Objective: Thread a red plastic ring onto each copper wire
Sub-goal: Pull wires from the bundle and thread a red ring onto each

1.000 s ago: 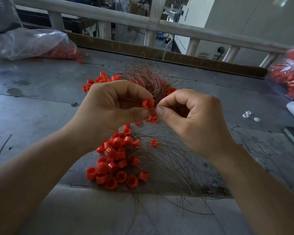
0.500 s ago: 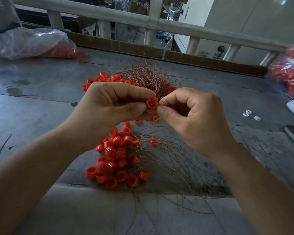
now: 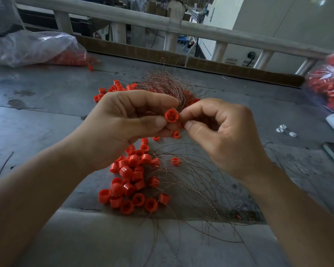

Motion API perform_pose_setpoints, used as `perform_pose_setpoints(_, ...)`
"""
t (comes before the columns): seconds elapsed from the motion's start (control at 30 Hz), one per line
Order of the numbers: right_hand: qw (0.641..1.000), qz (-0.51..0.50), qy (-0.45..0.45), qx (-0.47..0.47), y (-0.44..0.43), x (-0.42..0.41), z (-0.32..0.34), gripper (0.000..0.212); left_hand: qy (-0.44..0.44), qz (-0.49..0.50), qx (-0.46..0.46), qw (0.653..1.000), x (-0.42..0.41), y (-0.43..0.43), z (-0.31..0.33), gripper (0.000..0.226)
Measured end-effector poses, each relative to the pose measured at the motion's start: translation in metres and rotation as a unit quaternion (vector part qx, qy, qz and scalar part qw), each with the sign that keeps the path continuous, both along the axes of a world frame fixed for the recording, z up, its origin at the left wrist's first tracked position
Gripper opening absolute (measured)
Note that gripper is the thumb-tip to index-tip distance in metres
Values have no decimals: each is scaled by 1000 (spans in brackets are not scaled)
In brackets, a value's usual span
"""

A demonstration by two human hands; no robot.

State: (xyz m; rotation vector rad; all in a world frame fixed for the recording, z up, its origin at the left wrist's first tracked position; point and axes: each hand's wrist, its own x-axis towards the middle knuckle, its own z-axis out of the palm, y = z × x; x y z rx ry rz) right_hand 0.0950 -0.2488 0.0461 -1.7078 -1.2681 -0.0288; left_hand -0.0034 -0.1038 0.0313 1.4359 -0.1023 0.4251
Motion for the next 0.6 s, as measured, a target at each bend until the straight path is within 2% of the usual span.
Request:
perform_pose_setpoints(0.37,988,46,146,14,3,2,-1,32,1,-65,-54,996,-1,-1,2,23)
perform_pose_setpoints(0.5,986,61,153,6,3,-2,1,28,11,-61,-75,995,0,1,1,22)
perform_pose_setpoints(0.6,993,26,113,-16,0,8,4,22,17,-46,-81,996,-1,2,2,22)
